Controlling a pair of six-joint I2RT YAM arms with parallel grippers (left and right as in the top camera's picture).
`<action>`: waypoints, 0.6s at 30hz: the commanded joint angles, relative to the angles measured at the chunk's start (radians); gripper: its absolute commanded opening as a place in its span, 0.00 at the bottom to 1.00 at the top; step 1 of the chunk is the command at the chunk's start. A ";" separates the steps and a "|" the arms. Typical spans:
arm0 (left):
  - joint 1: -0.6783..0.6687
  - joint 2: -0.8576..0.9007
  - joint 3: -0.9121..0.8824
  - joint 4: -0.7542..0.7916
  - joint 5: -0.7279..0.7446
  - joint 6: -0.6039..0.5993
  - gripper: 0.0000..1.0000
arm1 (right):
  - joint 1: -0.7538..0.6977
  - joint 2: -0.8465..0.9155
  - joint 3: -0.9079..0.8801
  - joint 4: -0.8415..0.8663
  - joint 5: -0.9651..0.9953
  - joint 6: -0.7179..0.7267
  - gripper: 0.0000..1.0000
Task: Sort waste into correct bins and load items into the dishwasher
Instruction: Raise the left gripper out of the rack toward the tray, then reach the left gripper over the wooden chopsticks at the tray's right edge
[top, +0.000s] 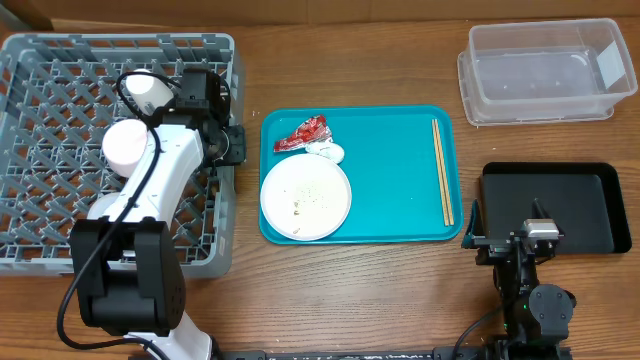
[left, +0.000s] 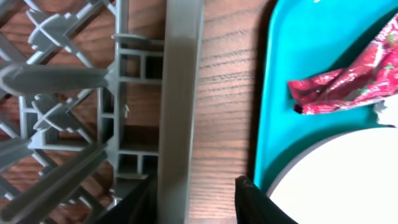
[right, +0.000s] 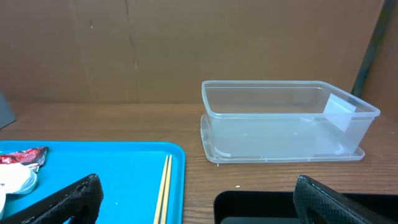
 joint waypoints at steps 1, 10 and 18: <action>-0.019 0.001 0.090 -0.039 0.090 -0.030 0.42 | -0.004 -0.010 -0.010 0.006 0.008 -0.004 1.00; -0.019 0.001 0.376 -0.222 0.127 -0.059 0.43 | -0.004 -0.010 -0.010 0.006 0.008 -0.004 1.00; -0.021 0.001 0.454 -0.248 0.381 -0.059 0.34 | -0.004 -0.010 -0.010 0.006 0.008 -0.004 1.00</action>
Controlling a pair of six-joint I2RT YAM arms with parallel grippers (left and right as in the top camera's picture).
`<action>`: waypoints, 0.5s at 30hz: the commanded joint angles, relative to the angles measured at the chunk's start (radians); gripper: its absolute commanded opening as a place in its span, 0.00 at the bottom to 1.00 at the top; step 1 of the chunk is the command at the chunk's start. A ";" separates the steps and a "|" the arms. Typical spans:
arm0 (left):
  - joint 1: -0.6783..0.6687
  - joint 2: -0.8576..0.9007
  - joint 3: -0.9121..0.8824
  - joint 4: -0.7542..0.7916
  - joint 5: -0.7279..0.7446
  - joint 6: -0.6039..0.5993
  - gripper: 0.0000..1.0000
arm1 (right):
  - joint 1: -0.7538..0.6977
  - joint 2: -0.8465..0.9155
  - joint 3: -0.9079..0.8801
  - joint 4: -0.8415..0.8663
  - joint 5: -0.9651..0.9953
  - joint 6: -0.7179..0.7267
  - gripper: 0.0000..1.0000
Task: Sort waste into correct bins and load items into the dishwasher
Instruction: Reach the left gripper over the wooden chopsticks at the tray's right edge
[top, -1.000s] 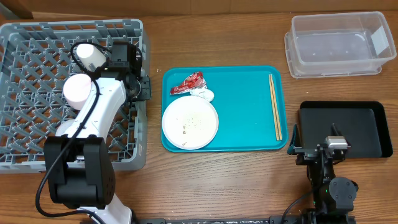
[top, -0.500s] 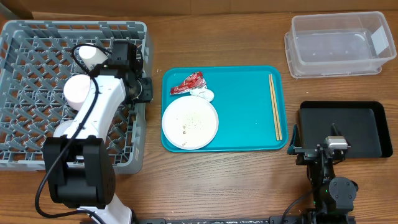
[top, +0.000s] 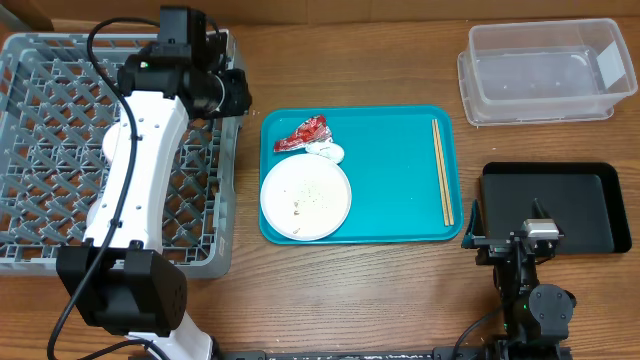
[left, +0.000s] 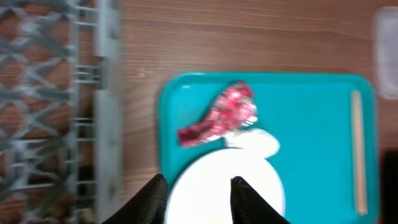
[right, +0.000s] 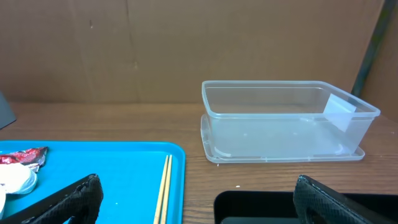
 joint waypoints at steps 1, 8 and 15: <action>-0.011 0.000 0.024 -0.006 0.203 -0.009 0.33 | -0.004 -0.010 -0.010 0.006 0.009 -0.005 0.99; -0.193 0.000 0.024 0.037 0.326 -0.003 0.70 | -0.004 -0.010 -0.010 0.006 0.009 -0.004 1.00; -0.472 0.008 0.032 0.114 -0.014 -0.200 0.70 | -0.004 -0.010 -0.010 0.006 0.008 -0.004 1.00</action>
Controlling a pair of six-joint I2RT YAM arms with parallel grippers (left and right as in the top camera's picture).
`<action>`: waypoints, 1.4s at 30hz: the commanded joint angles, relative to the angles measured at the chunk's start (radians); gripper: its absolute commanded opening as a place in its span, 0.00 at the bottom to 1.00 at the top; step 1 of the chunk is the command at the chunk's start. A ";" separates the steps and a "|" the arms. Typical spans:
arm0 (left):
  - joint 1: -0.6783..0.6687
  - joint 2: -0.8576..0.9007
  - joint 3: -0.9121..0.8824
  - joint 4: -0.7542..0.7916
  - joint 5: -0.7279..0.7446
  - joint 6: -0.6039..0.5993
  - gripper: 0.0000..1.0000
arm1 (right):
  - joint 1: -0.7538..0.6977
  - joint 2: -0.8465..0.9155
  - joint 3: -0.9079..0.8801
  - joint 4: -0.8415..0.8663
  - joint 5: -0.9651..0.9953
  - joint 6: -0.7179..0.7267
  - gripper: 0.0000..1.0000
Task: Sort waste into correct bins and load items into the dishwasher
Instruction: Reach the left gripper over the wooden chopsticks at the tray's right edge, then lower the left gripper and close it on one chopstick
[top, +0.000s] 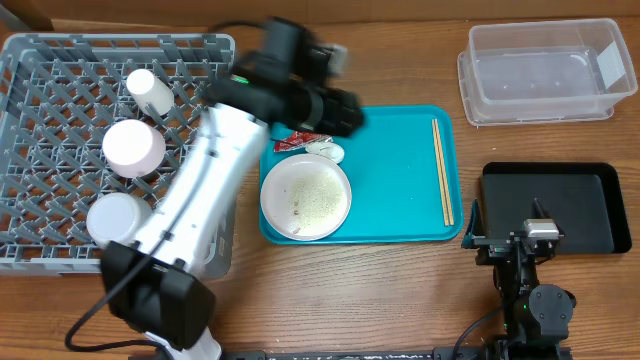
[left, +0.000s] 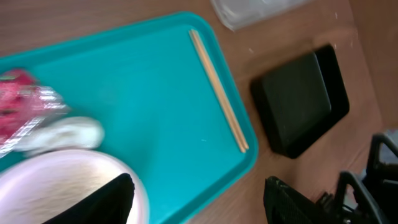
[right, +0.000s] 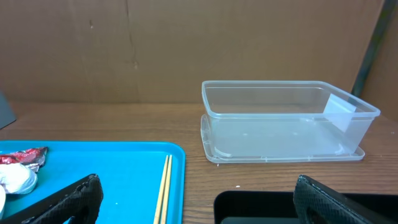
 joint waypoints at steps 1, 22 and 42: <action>-0.093 0.016 0.040 0.005 -0.190 -0.103 0.70 | -0.003 -0.010 -0.010 0.006 0.008 -0.004 1.00; -0.337 0.320 0.098 0.238 -0.558 -0.320 1.00 | -0.003 -0.010 -0.010 0.007 0.009 -0.004 1.00; -0.430 0.518 0.098 0.550 -0.895 -0.411 0.74 | -0.003 -0.010 -0.010 0.006 0.008 -0.004 1.00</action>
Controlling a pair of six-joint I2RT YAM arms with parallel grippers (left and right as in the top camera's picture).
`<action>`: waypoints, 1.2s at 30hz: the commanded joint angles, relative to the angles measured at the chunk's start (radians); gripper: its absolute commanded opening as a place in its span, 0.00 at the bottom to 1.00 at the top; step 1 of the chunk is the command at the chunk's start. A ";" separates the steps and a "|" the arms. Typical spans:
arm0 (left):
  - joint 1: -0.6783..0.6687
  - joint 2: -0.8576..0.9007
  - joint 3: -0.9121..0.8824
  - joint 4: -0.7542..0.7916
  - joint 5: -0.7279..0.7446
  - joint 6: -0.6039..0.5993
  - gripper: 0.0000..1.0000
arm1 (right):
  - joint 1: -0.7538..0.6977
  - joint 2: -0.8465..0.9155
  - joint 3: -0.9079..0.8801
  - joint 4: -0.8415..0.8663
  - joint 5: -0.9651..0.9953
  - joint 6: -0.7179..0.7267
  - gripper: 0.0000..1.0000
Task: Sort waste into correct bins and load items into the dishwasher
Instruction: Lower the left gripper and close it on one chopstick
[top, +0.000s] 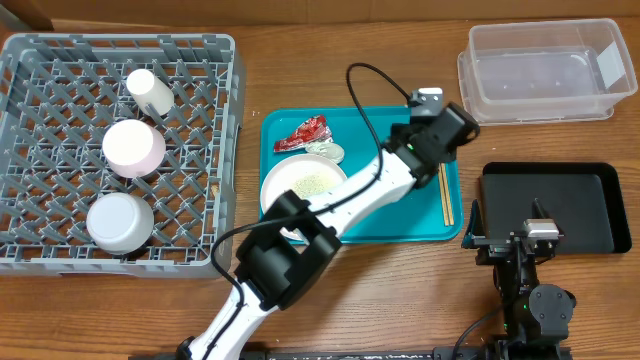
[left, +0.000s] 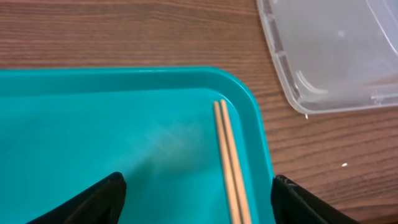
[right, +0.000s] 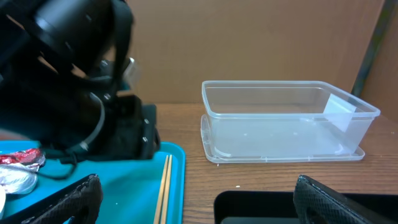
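Two wooden chopsticks (left: 229, 163) lie side by side along the right edge of the teal tray (left: 93, 124). My left gripper (left: 199, 214) hangs open just above them, one finger on each side, holding nothing; overhead it sits at the tray's upper right (top: 440, 140). On the tray's left lie a white plate (top: 305, 187) with crumbs, a red wrapper (top: 304, 132) and a crumpled white scrap (top: 324, 151). My right gripper (right: 199, 211) rests open by the black bin (top: 555, 205).
The grey dish rack (top: 60, 60) on the left holds three upturned white cups (top: 133, 147). A clear plastic bin (top: 545, 70) stands at the back right, close to the tray's corner. The left arm (top: 350, 195) stretches across the tray and plate.
My left gripper has moved from over the tray's left part near the wrapper to its right edge, above the chopsticks. It is still open. The right arm has not moved.
The left gripper was first low at the rack's right edge, then over the rack's far right corner, then above the tray near the wrapper, and now above the chopsticks. It stayed open and empty. Nothing on the tray has moved.
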 joint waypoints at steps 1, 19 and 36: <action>-0.043 0.039 0.023 0.009 -0.140 0.006 0.73 | -0.004 -0.010 -0.010 0.006 0.009 -0.004 1.00; -0.069 0.122 0.022 0.011 -0.208 -0.018 0.63 | -0.004 -0.010 -0.010 0.006 0.009 -0.004 1.00; -0.069 0.129 0.021 0.040 -0.127 -0.060 0.62 | -0.004 -0.010 -0.010 0.006 0.009 -0.004 1.00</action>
